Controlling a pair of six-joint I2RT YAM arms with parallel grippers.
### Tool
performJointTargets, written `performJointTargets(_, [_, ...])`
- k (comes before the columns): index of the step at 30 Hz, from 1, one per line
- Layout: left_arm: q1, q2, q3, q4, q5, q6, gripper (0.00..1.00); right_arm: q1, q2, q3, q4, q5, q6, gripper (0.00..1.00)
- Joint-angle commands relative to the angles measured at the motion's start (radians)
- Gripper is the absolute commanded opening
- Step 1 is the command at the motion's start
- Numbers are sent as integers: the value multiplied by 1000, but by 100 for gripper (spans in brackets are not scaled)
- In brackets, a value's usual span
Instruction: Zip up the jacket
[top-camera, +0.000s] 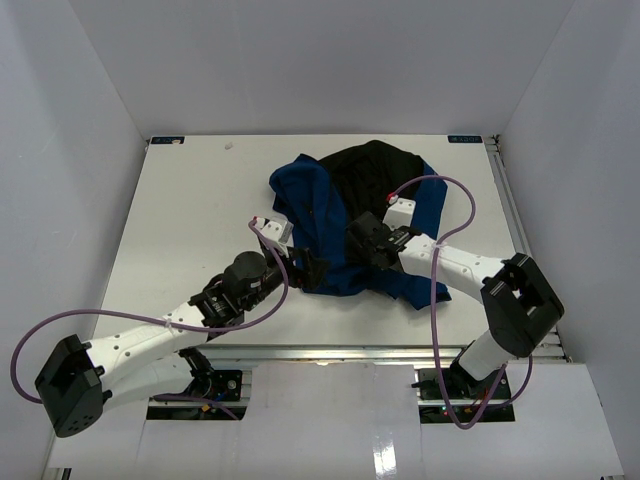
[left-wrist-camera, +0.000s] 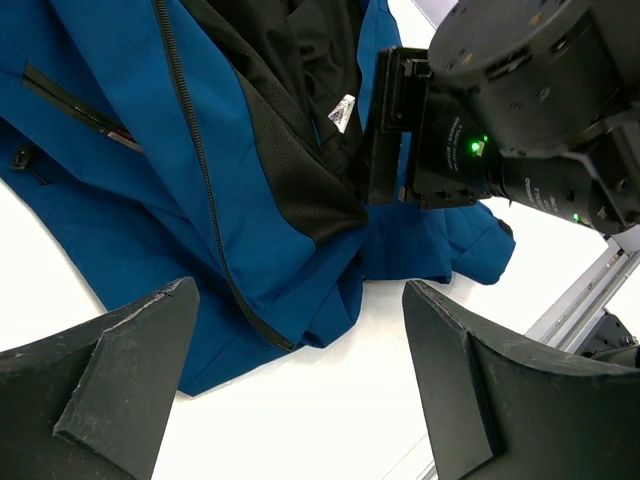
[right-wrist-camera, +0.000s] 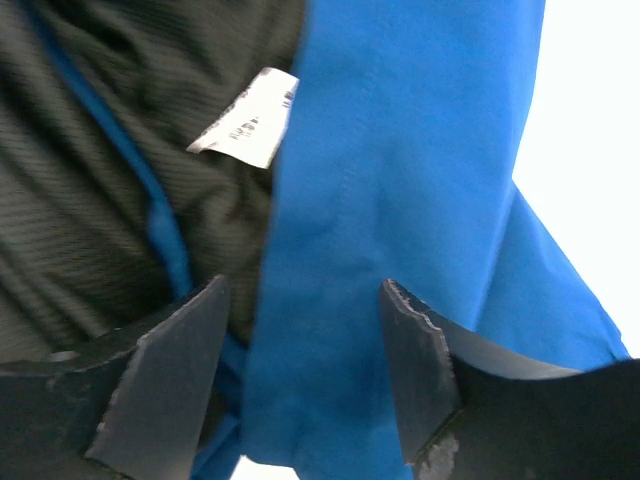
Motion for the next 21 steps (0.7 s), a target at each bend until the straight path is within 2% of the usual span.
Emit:
performJointTargets(1, [5,-31,-4,13,-2,0,94,6,-8,33,-91,100,89,65])
performJointTargets(15, [5,-50,-10,13,-18,2,94,6,18,32,-81,108,63,60])
performJointTargets(19, [5,-53,-11,13,-19,2,94,6,34,37,-70,97,61,50])
performJointTargets(21, [5,-57,-12,13,-21,2,94,6,39,34,-81,100,80,41])
